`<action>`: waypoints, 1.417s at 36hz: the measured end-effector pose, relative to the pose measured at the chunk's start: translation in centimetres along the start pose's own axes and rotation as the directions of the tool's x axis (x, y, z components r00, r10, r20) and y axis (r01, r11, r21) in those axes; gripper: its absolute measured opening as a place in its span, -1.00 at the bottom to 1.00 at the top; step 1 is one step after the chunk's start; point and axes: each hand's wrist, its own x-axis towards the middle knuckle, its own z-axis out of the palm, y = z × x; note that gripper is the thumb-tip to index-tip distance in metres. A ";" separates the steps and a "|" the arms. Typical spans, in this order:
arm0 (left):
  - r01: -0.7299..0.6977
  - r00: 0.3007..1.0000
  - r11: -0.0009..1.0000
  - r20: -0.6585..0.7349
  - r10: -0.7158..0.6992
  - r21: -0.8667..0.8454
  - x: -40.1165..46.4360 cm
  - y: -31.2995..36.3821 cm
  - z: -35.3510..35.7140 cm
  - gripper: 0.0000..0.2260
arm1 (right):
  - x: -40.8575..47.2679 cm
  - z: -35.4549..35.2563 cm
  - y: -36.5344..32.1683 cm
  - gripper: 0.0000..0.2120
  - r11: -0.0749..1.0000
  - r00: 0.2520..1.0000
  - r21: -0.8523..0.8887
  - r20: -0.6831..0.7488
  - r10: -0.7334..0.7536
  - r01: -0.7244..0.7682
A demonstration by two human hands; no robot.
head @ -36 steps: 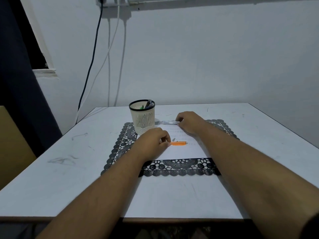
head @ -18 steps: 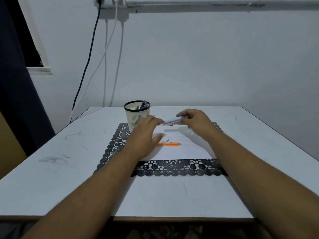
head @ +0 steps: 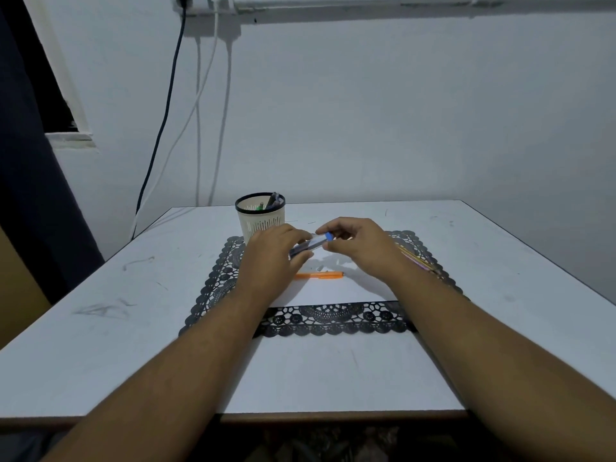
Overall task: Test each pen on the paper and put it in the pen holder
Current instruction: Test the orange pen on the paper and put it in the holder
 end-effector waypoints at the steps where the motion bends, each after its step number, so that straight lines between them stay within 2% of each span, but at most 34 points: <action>1: -0.001 1.000 1.000 -0.008 0.001 0.011 0.0 0.0 0.0 -0.76 | 0.0 0.1 -0.1 -0.82 1.000 1.000 -0.007 -0.006 -0.004 0.004; 4: -0.015 0.999 0.999 -0.030 0.016 0.043 -0.2 0.3 -0.2 -0.78 | -0.2 0.5 0.1 -0.80 0.998 1.000 0.057 -0.017 0.017 -0.016; 8: -0.052 0.996 0.998 -0.068 0.054 0.032 -0.4 0.4 -0.2 -0.81 | -0.6 0.5 0.4 -0.82 0.954 0.991 0.272 -0.021 0.135 -0.124; 12: -0.104 0.987 0.994 -0.121 0.108 0.042 0.3 0.3 -0.1 -0.84 | -0.1 0.1 -0.1 -0.88 0.819 0.962 0.511 0.066 0.266 -0.262; 15: -0.136 0.979 0.989 -0.146 0.142 0.051 0.4 0.2 0.0 -0.85 | 0.1 0.2 -0.5 -0.93 0.721 0.933 0.606 0.105 0.345 -0.335; 22: -0.186 0.964 0.978 -0.175 0.200 0.094 -0.2 0.2 0.0 -0.86 | -0.5 0.9 -0.2 -0.91 0.666 0.914 0.648 0.129 0.384 -0.370; 35: -0.113 0.980 0.985 -0.151 0.132 0.130 0.2 0.2 -0.3 -0.85 | 0.1 0.5 -0.2 -0.92 0.751 0.911 0.548 0.054 0.408 -0.368; 38: -0.062 0.987 0.996 -0.143 0.069 0.058 -0.4 0.4 -0.5 -0.81 | -0.2 0.9 -0.1 -0.94 0.724 0.901 0.564 0.091 0.424 -0.397; 42: 0.048 0.997 0.982 -0.048 -0.057 -0.181 -0.5 0.9 -1.5 -0.77 | -0.1 1.3 -0.4 -0.94 0.646 0.887 0.636 0.143 0.439 -0.422; 45: 0.110 0.994 0.925 0.018 -0.111 -0.365 -0.2 1.1 -1.9 -0.79 | -0.2 1.3 -0.2 -0.94 0.595 0.871 0.670 0.165 0.462 -0.443; 51: 0.221 0.975 0.791 0.103 -0.198 -0.570 -0.6 1.4 -1.3 -0.82 | -0.6 1.3 -0.3 -0.94 0.534 0.851 0.701 0.208 0.482 -0.474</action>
